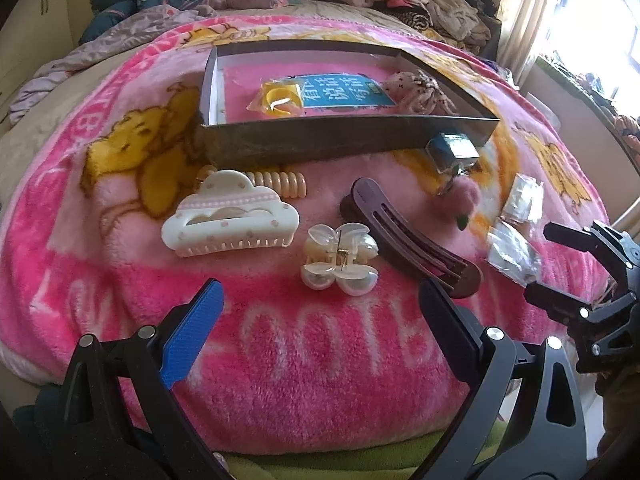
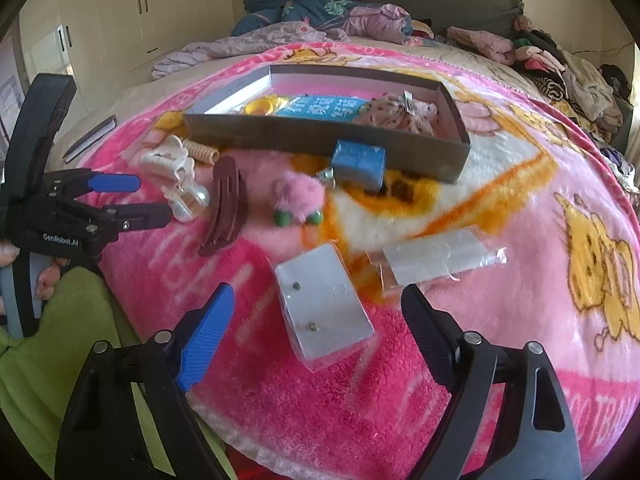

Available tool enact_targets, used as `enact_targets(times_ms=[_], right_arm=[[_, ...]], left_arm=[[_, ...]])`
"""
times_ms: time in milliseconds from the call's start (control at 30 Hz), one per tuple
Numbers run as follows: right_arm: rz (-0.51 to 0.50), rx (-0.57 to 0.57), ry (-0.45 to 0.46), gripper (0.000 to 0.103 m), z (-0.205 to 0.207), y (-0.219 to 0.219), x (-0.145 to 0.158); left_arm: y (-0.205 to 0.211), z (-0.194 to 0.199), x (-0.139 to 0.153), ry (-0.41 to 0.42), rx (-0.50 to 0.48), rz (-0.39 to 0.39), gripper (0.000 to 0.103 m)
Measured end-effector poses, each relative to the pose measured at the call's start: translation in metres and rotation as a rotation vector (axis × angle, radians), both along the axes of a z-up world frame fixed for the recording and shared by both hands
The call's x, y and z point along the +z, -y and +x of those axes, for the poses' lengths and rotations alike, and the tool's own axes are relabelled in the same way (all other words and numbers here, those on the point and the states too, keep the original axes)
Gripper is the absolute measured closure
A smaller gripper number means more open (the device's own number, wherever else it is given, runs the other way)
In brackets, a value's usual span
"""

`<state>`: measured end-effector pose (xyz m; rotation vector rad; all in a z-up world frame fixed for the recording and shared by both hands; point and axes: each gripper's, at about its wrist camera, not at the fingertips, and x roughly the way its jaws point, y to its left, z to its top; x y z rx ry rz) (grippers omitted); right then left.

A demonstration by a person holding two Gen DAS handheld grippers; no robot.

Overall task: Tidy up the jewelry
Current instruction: 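Grasp the clear butterfly claw clip with the left tool while the right tool grasps the clear card bag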

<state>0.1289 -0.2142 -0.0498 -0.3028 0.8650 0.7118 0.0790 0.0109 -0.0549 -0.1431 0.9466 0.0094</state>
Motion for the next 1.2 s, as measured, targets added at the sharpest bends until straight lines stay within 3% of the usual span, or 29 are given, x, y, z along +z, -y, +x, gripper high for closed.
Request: enact_targets(times_ms=[167,400,600,767,1200], right_arm=[[0.002,0.011,-0.019,0.022,0.006,0.0,-0.011],[0.009,0.032,-0.034,0.034,0.012,-0.004,-0.022],[-0.001,0.035,-0.023,0.053,0.013,-0.006,-0.027],[0.001,0.05,-0.012,0.06,0.011,-0.004,-0.025],[0.053,0.051,-0.019,0.062,0.007,0.0,-0.003]], left_arm=[[0.001,0.008,-0.01,-0.02,0.003,-0.019,0.02],[0.006,0.018,-0.01,0.001,0.017,-0.013,0.035],[0.013,0.025,-0.011,-0.001,-0.002,-0.011,0.044],[0.018,0.027,-0.009,0.009,-0.023,-0.001,0.066],[0.015,0.012,0.0,0.027,-0.037,-0.019,0.067]])
